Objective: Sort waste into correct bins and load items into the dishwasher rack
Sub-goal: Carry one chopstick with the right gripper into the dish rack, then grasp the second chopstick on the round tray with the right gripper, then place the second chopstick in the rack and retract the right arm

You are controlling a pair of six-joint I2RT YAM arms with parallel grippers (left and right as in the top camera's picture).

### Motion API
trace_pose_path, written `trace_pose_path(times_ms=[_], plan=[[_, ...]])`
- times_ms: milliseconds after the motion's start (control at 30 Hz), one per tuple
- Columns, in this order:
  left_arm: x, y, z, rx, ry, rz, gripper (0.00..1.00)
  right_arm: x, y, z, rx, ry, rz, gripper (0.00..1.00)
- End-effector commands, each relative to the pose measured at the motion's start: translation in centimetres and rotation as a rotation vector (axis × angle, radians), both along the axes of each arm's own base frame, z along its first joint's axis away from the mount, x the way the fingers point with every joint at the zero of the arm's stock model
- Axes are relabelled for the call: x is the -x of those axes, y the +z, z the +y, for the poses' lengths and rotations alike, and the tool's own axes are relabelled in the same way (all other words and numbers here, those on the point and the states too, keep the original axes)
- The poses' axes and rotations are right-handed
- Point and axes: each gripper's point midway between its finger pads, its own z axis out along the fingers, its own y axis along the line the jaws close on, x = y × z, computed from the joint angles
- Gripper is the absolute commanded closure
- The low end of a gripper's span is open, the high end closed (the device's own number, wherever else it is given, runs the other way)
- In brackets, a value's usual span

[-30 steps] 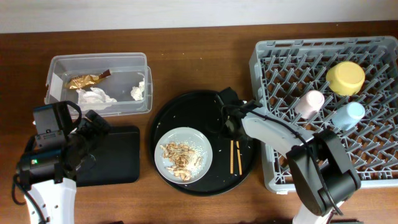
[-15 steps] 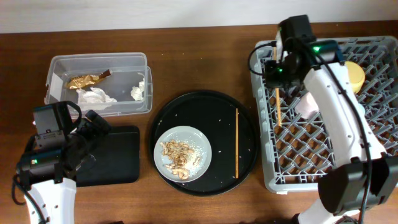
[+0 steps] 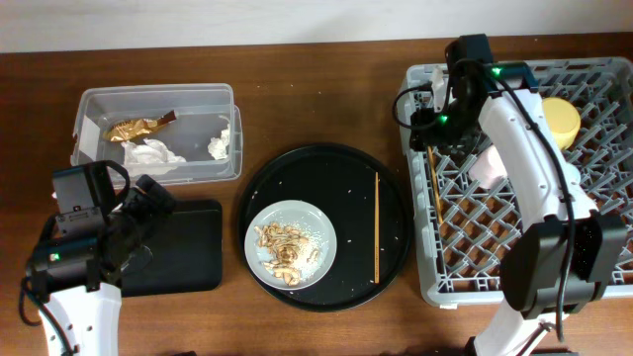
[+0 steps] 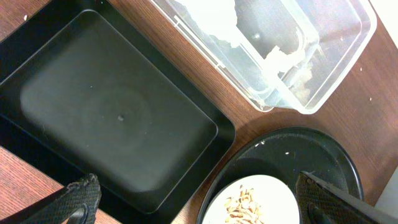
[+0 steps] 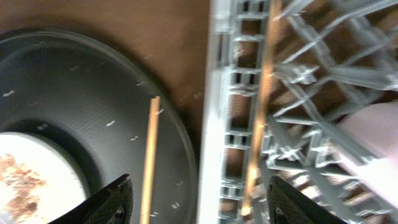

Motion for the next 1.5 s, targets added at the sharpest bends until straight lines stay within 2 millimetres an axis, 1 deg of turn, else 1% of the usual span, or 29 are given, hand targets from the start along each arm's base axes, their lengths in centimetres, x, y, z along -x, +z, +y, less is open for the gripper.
trace_pose_path(times_ms=[0,33,67,100,167,200,267,300,367,433,467,500,567,600,700,800,933,1000,1067,1167,1200,1233,1267,1300,1333,1367,1400,1433,1467], plan=[[0.1,0.3,0.1,-0.014,-0.006,-0.009,0.01,2.2,2.4,3.9,-0.128,0.019,0.021,0.33],[0.1,0.3,0.1,-0.014,-0.006,-0.009,0.01,2.7,2.4,4.7,-0.127,0.041,0.031,0.33],[0.1,0.3,0.1,-0.014,-0.006,-0.009,0.01,3.5,2.1,6.1,-0.124,0.076,0.050,0.32],[0.1,0.3,0.1,-0.014,-0.006,-0.009,0.01,4.2,1.3,6.9,-0.097,0.069,0.076,0.32],[0.1,0.3,0.1,-0.015,-0.006,-0.008,0.01,5.0,-1.4,6.9,0.037,0.004,0.097,0.31],[0.1,0.3,0.1,-0.014,-0.006,-0.009,0.01,5.4,-2.6,7.3,0.059,0.001,0.099,0.30],[0.1,0.3,0.1,-0.015,-0.006,-0.008,0.01,6.8,-5.9,8.7,0.063,0.021,0.123,0.32],[0.1,0.3,0.1,-0.014,-0.006,-0.009,0.01,7.3,-7.5,8.9,0.062,-0.001,0.134,0.37],[0.1,0.3,0.1,-0.015,-0.006,-0.008,0.01,8.0,-9.8,8.8,0.058,-0.031,0.140,0.48],[0.1,0.3,0.1,-0.015,-0.006,-0.008,0.01,8.5,-11.5,8.7,0.047,-0.043,0.140,0.56],[0.1,0.3,0.1,-0.015,-0.006,-0.008,0.01,8.9,-12.5,8.5,0.049,-0.044,0.143,0.62],[0.1,0.3,0.1,-0.014,-0.006,-0.009,0.01,9.1,-12.8,8.4,0.049,-0.044,0.144,0.66],[0.1,0.3,0.1,-0.014,-0.006,-0.009,0.01,9.2,-13.6,8.4,0.048,-0.044,0.140,0.69],[0.1,0.3,0.1,-0.014,-0.006,-0.009,0.01,9.2,-14.1,8.3,0.053,-0.045,0.138,0.72],[0.1,0.3,0.1,-0.014,-0.006,-0.009,0.01,9.3,-15.2,6.5,0.148,-0.112,0.130,0.75],[0.1,0.3,0.1,-0.014,-0.006,-0.009,0.01,9.4,-15.4,6.8,0.167,-0.123,0.125,0.76],[0.1,0.3,0.1,-0.014,-0.006,-0.009,0.01,9.6,-15.3,8.0,0.187,-0.122,0.096,0.83],[0.1,0.3,0.1,-0.015,-0.006,-0.008,0.01,9.8,-15.3,8.5,0.181,-0.108,0.098,0.96],[0.1,0.3,0.1,-0.014,-0.006,-0.009,0.01,9.8,-14.4,9.0,0.153,-0.108,0.120,0.96],[0.1,0.3,0.1,-0.014,-0.006,-0.009,0.01,7.4,-8.9,8.5,0.117,-0.118,0.079,0.96],[0.1,0.3,0.1,-0.014,-0.006,-0.009,0.01,6.5,-7.5,8.2,0.109,-0.114,0.056,0.96],[0.1,0.3,0.1,-0.014,-0.006,-0.009,0.01,5.1,-4.7,7.3,0.097,-0.111,0.016,0.96],[0.1,0.3,0.1,-0.014,-0.006,-0.009,0.01,3.6,-1.0,5.7,0.088,-0.102,-0.036,0.96],[0.1,0.3,0.1,-0.014,-0.006,-0.009,0.01,2.5,1.9,3.9,0.088,-0.100,-0.081,0.96],[0.1,0.3,0.1,-0.014,-0.006,-0.009,0.01,1.7,3.7,2.5,0.092,-0.100,-0.113,0.96],[0.1,0.3,0.1,-0.014,-0.006,-0.009,0.01,0.9,5.3,1.0,0.098,-0.095,-0.150,0.96],[0.1,0.3,0.1,-0.014,-0.006,-0.009,0.01,0.1,6.2,-0.8,0.106,-0.102,-0.183,0.96],[0.1,0.3,0.1,-0.014,-0.006,-0.009,0.00,-0.8,6.5,-2.8,0.112,-0.061,-0.214,0.96],[0.1,0.3,0.1,-0.014,-0.006,-0.009,0.01,-1.0,6.4,-3.3,0.115,-0.070,-0.216,0.96]])
